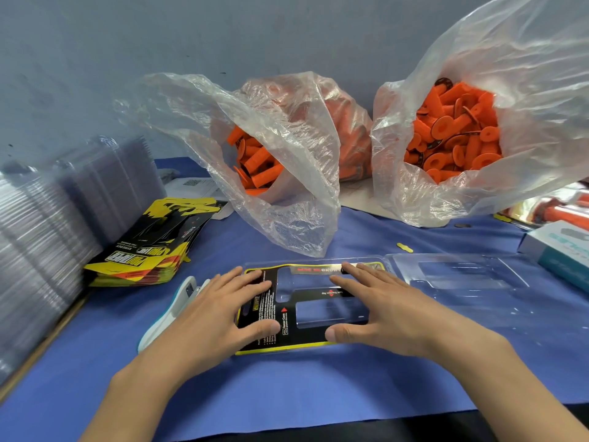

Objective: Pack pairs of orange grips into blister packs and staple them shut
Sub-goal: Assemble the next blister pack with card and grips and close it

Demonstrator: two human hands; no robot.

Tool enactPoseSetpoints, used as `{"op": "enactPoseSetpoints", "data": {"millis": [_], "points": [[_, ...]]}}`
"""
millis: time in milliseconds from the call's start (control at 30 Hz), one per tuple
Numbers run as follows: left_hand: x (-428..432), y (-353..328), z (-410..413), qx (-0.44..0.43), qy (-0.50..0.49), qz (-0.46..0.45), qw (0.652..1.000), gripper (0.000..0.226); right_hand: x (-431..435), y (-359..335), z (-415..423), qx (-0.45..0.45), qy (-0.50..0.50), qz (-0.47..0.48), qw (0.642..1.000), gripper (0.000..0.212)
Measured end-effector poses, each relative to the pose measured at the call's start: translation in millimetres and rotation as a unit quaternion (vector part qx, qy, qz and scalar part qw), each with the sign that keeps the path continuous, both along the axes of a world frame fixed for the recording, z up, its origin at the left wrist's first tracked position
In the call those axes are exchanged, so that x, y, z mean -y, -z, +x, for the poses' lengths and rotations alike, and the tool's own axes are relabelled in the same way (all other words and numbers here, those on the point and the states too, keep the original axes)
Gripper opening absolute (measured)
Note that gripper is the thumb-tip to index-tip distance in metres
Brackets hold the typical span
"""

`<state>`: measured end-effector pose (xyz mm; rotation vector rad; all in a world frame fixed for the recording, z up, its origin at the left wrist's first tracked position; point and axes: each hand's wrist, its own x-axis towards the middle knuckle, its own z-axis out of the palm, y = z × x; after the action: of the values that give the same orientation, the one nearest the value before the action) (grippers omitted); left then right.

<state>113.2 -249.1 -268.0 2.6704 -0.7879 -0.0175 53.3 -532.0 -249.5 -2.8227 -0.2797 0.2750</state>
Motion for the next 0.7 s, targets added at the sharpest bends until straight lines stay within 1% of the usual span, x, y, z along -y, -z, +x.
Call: {"op": "enactPoseSetpoints", "data": {"millis": [67,167,200,267,333,400,500,567,600,667,700], "points": [[-3.5,0.7,-2.6,0.011,-0.028,-0.057,0.998,0.059,-0.1,-1.4,-0.5,0.001,-0.002,-0.001,1.0,0.092],[-3.5,-4.4,-5.0,0.036,-0.089,-0.138,0.986,0.024,-0.9,-4.5,-1.3,-0.004,-0.008,0.013,1.0,0.091],[-2.6,-6.5,-5.4,0.033,-0.108,-0.173,0.978,0.017,-1.8,-6.0,-1.7,-0.004,-0.009,0.022,1.0,0.091],[-0.5,-9.0,-5.8,0.027,-0.142,-0.233,0.962,0.018,-5.1,-9.3,-1.6,0.011,-0.01,0.041,0.999,0.089],[2.3,-10.3,-7.9,0.011,-0.177,-0.251,0.952,0.02,-11.4,-11.2,1.3,0.05,-0.012,0.053,0.997,0.082],[6.8,-9.1,-11.2,-0.031,-0.206,-0.239,0.948,0.026,-21.5,-11.0,5.4,0.084,-0.019,0.052,0.995,0.076],[11.9,-6.0,-12.1,-0.102,-0.236,-0.208,0.944,0.033,-41.3,-5.2,12.3,0.112,-0.052,0.033,0.992,0.081],[11.8,-6.3,-11.0,-0.145,-0.242,-0.234,0.93,0.024,-50.7,1.8,16.7,0.11,-0.07,0.017,0.991,0.087],[11.7,-7.2,-11.0,-0.179,-0.237,-0.259,0.919,0.024,-53.1,5.5,18.7,0.1,-0.073,0.009,0.992,0.089],[11.9,-7.1,-11.2,-0.253,-0.228,-0.292,0.893,0.031,-54.0,11.7,21.9,0.077,-0.075,-0.007,0.994,0.088],[12.3,-6.9,-11.4,-0.274,-0.229,-0.303,0.883,0.032,-53.7,13.8,23.1,0.071,-0.075,-0.012,0.995,0.086]]}}
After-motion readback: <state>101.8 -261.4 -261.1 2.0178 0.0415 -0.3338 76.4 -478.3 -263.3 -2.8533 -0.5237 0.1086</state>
